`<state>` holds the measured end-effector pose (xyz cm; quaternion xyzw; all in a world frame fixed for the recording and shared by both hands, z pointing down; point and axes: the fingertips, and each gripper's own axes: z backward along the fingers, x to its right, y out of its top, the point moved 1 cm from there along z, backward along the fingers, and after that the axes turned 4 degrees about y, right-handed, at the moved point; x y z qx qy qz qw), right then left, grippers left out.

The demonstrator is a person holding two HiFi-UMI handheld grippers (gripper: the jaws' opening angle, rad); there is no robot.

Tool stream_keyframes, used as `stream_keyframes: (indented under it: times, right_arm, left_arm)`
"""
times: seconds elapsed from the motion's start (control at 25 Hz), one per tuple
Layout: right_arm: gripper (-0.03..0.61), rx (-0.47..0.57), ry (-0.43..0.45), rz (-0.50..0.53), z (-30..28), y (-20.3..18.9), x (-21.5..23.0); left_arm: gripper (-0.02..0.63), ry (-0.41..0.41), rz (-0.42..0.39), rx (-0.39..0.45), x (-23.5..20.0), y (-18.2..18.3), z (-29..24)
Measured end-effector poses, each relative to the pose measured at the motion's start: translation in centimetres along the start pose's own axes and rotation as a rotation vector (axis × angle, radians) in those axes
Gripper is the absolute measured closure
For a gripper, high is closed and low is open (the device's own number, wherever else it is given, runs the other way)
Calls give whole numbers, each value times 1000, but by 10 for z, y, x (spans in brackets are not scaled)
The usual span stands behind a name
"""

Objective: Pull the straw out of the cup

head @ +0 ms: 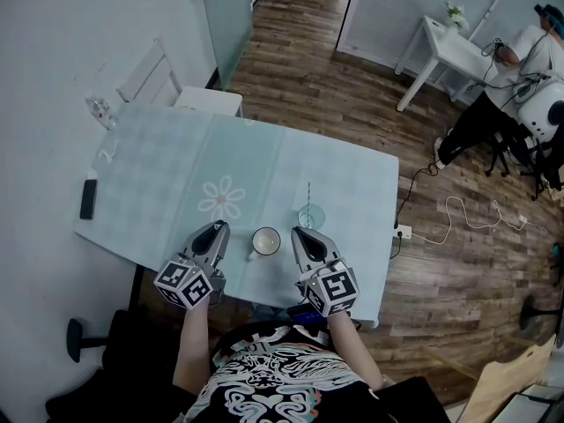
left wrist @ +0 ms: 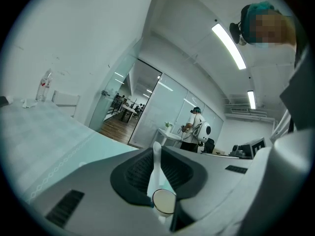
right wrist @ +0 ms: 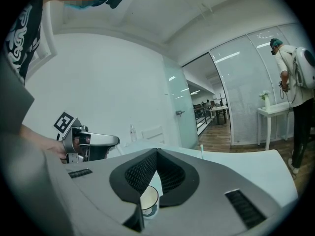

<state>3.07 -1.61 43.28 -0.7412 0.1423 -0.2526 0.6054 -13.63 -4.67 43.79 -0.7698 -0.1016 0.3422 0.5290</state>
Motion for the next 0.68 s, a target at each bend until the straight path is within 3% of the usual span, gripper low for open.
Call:
stream_keyframes:
  times: [0.44, 0.68]
  right_arm:
    - [592, 21, -28, -13, 3, 4, 10]
    - [592, 47, -26, -98, 5, 5, 11]
  left_arm:
    - [563, -7, 7, -3, 3, 1, -4]
    - [561, -6, 5, 5, 1, 2, -3]
